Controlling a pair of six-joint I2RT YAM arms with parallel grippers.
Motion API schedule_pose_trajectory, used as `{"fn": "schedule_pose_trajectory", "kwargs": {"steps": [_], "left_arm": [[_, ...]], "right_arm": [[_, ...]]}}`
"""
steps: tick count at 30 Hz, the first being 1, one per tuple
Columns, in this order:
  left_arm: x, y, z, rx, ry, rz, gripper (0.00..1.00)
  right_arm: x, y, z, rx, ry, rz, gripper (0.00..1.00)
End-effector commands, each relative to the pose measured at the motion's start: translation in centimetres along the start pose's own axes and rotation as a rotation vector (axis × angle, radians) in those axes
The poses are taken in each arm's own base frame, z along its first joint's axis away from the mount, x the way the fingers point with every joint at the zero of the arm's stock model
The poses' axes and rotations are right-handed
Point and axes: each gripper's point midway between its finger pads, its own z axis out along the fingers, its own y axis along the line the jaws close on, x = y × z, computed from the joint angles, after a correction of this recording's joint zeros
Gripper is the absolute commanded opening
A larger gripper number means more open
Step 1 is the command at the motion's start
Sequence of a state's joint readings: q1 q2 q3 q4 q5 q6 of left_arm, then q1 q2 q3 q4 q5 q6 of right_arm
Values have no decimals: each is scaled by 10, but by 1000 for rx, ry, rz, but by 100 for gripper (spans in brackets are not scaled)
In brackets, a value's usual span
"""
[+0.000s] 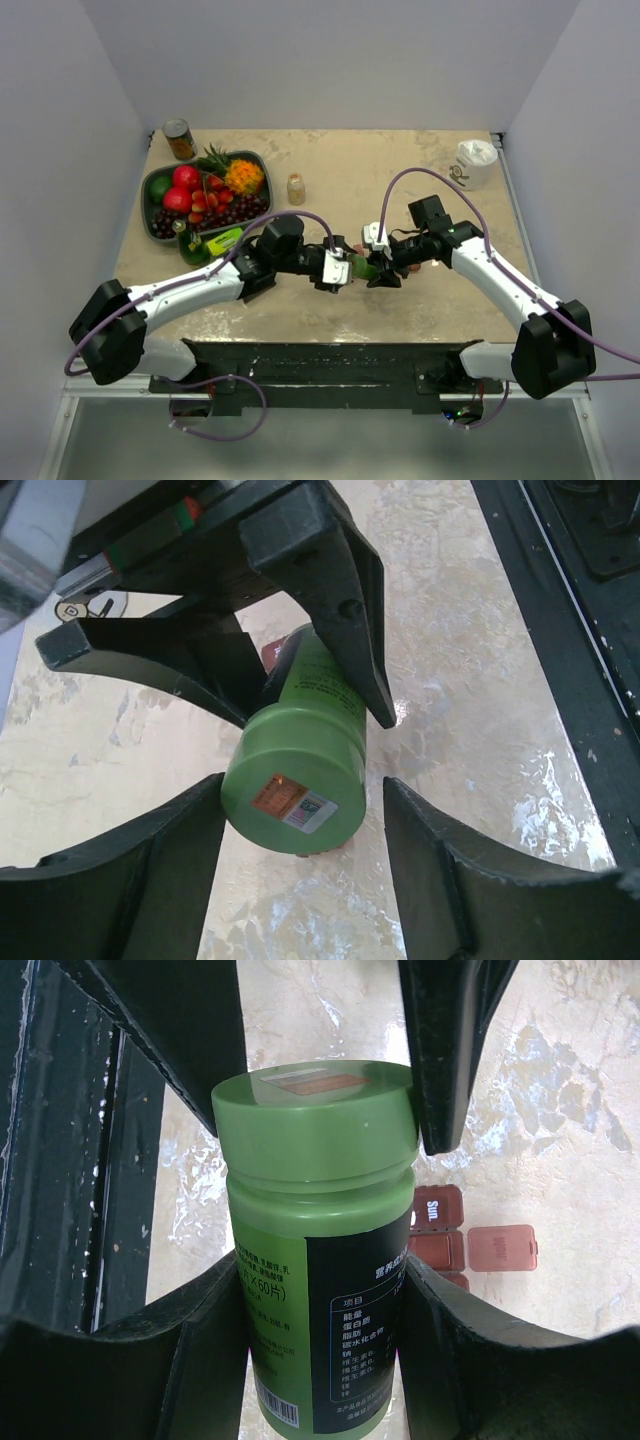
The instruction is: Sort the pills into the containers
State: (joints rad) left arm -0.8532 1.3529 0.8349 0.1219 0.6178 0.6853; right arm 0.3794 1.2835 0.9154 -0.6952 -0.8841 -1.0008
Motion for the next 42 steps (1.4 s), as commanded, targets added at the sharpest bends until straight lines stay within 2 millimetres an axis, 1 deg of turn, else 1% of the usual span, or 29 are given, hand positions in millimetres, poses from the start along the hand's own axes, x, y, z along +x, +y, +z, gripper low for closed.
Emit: {"fn": "schedule_pose_trajectory", "kwargs": {"steps": [1,5,8,9,11,12,14,15,16,17,18,19,20,21,22,23,24,26,27,29,30,32,33,36,39,42], "left_arm": [[-27,23,2,-68,-61,-27,62],[-30,25,2,-86,-60,-127,53],[-31,21,2,-75,-61,-232,47],[-32,18,1,-74,-61,-294,45],[-32,14,2,-69,-61,-370,35],[-33,11,2,-64,-60,-460,33],[-37,8,3,-49,-66,-547,28],[-39,3,4,-42,-64,-663,25],[-39,3,5,-47,-61,-719,18],[-42,5,5,-52,-61,-759,13],[-42,2,5,-48,-45,-849,8],[-43,3,4,-61,-44,-901,4],[-44,8,1,-89,-46,-952,4],[-47,8,-1,-98,-52,-1067,3],[-48,10,-3,-110,-55,-1132,3],[-45,16,-7,-144,-52,-1206,4],[-44,13,-8,-154,-36,-1334,3],[-42,16,-9,-184,-32,-1433,3],[-43,16,-10,-200,-33,-1523,3],[-41,13,-9,-210,-31,-1612,3],[-46,15,-10,-210,-57,-1676,3],[-53,14,-11,-190,-84,-1716,4],[-61,18,-13,-185,-114,-1739,4],[-68,23,-20,-189,-145,-1759,6],[-67,28,-29,-210,-160,-1760,6],[-58,27,-36,-231,-149,-1740,6]], "right_arm": [[-17,-6,-3,4,-44,-53,0],[-17,-6,-3,5,-43,-53,0],[-17,-6,-3,3,-43,-53,0],[-17,-6,-3,4,-41,-53,0],[-17,-6,-3,5,-43,-53,0],[-17,-6,-3,4,-43,-52,0],[-16,-6,-3,4,-41,-51,0],[-16,-6,-3,4,-41,-51,0],[-16,-6,-3,4,-41,-51,0],[-16,-6,-3,3,-41,-52,0],[-16,-6,-3,4,-41,-51,0],[-16,-6,-3,4,-41,-51,0],[-16,-6,-3,3,-41,-50,0],[-16,-6,-2,1,-42,-51,0],[-16,-6,-2,1,-42,-51,0],[-16,-6,-2,2,-41,-49,0],[-15,-6,-2,1,-40,-47,0],[-15,-6,-2,0,-42,-46,0],[-16,-6,-2,1,-42,-47,0],[-16,-6,-2,0,-41,-47,0],[-16,-6,-2,3,-40,-48,0],[-16,-7,-3,6,-38,-48,0],[-16,-6,-2,4,-39,-49,0],[-15,-6,-2,4,-39,-47,0],[-15,-6,-2,4,-39,-47,0],[-16,-7,-2,5,-39,-48,0]]}}
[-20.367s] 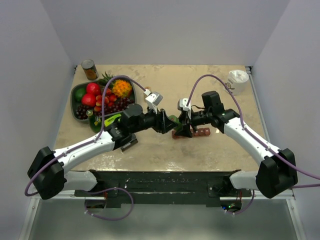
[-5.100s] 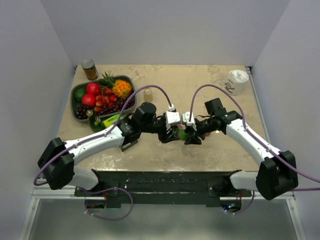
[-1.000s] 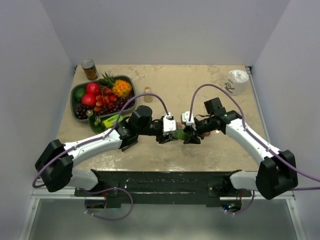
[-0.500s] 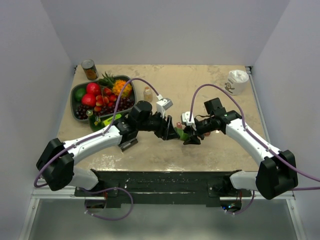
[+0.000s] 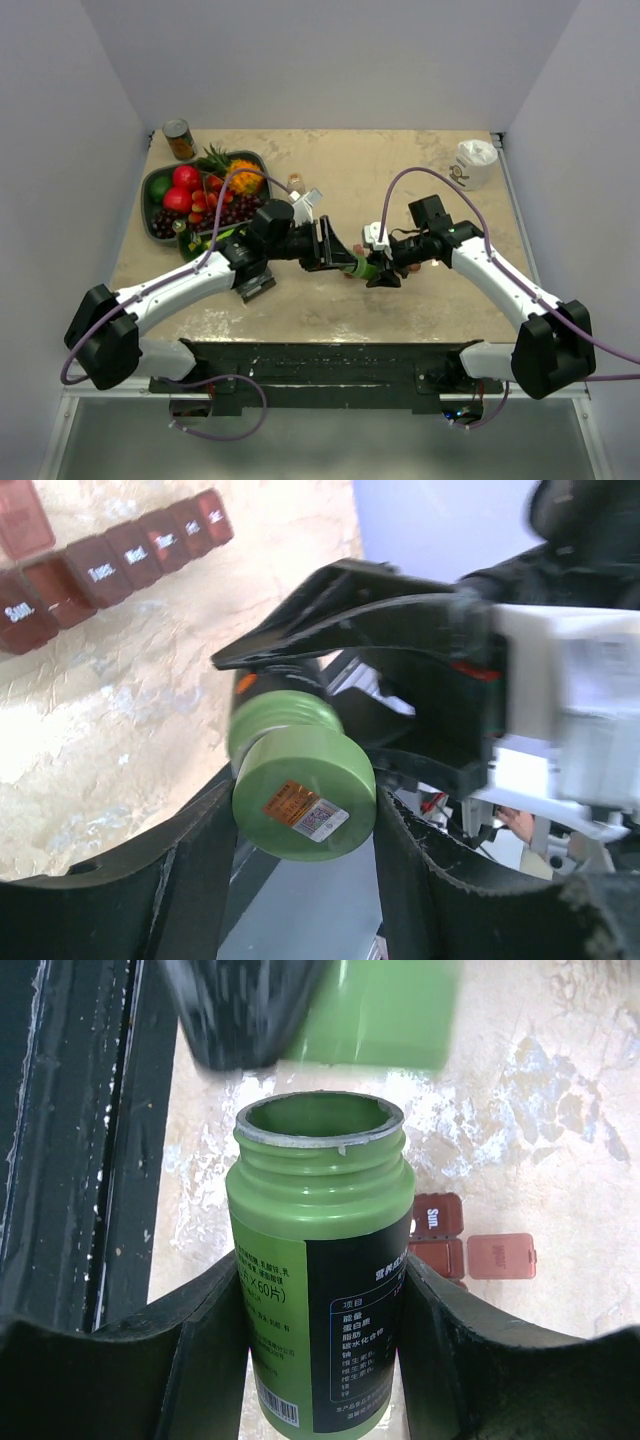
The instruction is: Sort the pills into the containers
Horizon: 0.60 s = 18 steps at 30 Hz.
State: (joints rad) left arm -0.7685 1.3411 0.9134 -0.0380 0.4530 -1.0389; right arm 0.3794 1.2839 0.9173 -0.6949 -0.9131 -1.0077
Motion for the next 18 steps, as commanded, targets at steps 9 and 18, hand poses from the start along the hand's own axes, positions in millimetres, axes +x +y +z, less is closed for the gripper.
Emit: {"fn": "schedule_pose_trajectory", "kwargs": {"steps": [9,18], "left_arm": [[-19,8,-37,-31,-77,168,7],[-16,153,-34,-553,0,400,11]], "right_arm": [[-12,-9,-4,19,-18,-37,0],[-15,-18,-10,52,-40,5,0]]}}
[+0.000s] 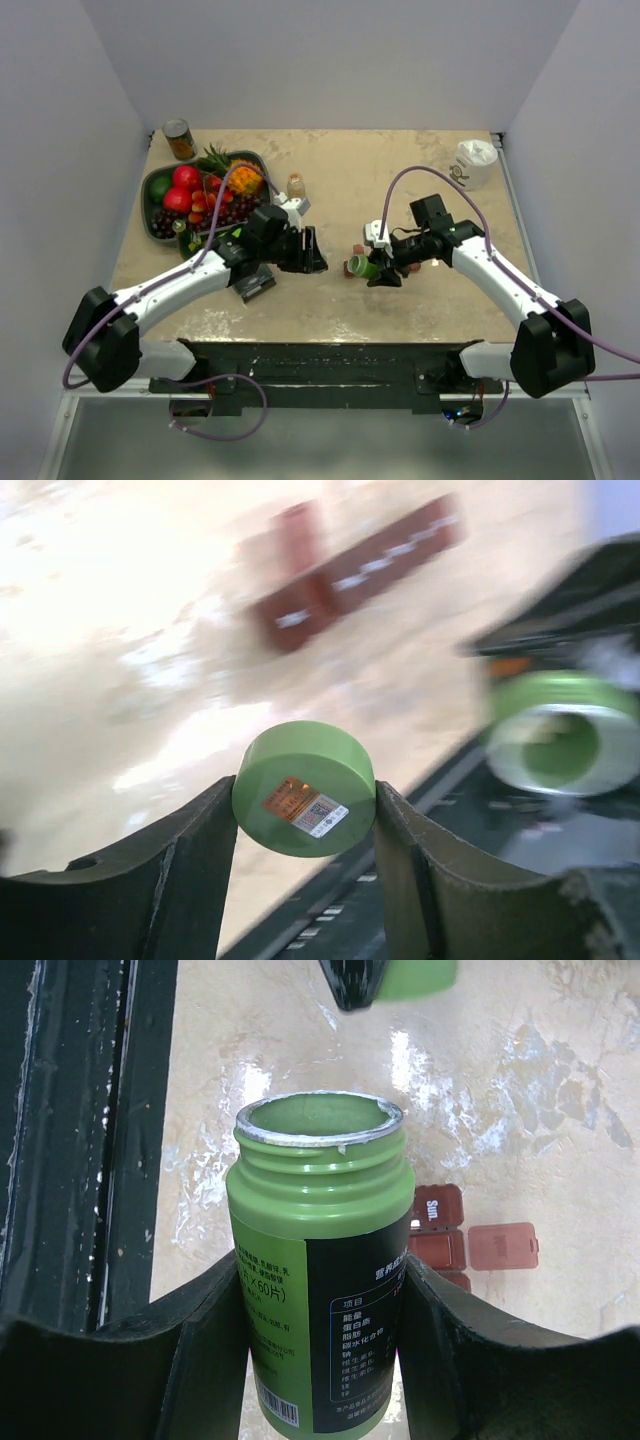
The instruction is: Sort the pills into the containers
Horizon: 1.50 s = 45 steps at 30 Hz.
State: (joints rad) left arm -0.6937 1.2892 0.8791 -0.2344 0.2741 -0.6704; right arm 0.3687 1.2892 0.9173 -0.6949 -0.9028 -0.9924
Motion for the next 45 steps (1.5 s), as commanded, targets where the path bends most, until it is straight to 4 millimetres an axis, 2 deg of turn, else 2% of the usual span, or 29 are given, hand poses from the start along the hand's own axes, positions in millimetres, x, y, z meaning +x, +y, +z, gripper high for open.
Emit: {"fn": "schedule_pose_trajectory", "kwargs": {"steps": [1,6,10,11,12,14,19,20,24,30,36,37,38,39,40,41,44,45], "left_arm": [[24,77,14,-285,88,163,12],[27,108,25,-407,116,212,26],[33,119,33,-429,159,240,36],[41,120,37,-415,194,251,41],[39,121,39,-416,200,255,43],[50,120,44,-385,257,259,48],[52,118,47,-357,280,283,57],[48,116,46,-354,264,290,64],[41,110,42,-337,228,312,73],[21,96,31,-299,156,337,80],[-17,63,10,-222,-8,409,81],[-24,60,6,-219,-40,415,81],[-38,50,-3,-205,-107,434,81],[-43,46,-7,-199,-138,443,81],[-49,41,-12,-190,-171,450,81],[-60,31,-23,-172,-236,467,82],[-76,14,-43,-134,-344,498,85],[-79,12,-48,-133,-363,501,86]], "right_arm": [[-19,-16,-10,45,-53,-10,0],[-19,-20,-14,67,-58,4,0],[-18,-24,-17,85,-63,17,0],[-19,-26,-18,90,-63,18,0],[-19,-27,-19,97,-65,24,0],[-19,-29,-21,109,-68,30,0],[-20,-33,-27,134,-84,42,0],[-20,-33,-28,138,-87,43,0],[-23,-36,-33,153,-105,62,0],[-35,-44,-48,210,-148,96,0],[-69,-65,-82,335,-196,117,0],[-85,-72,-94,366,-214,92,0],[-93,-75,-102,385,-221,88,0],[-102,-78,-109,403,-235,101,0],[-120,-85,-125,442,-258,77,0],[-130,-89,-133,465,-274,68,0],[-166,-100,-164,530,-354,56,0],[-174,-101,-170,533,-390,104,0]]}}
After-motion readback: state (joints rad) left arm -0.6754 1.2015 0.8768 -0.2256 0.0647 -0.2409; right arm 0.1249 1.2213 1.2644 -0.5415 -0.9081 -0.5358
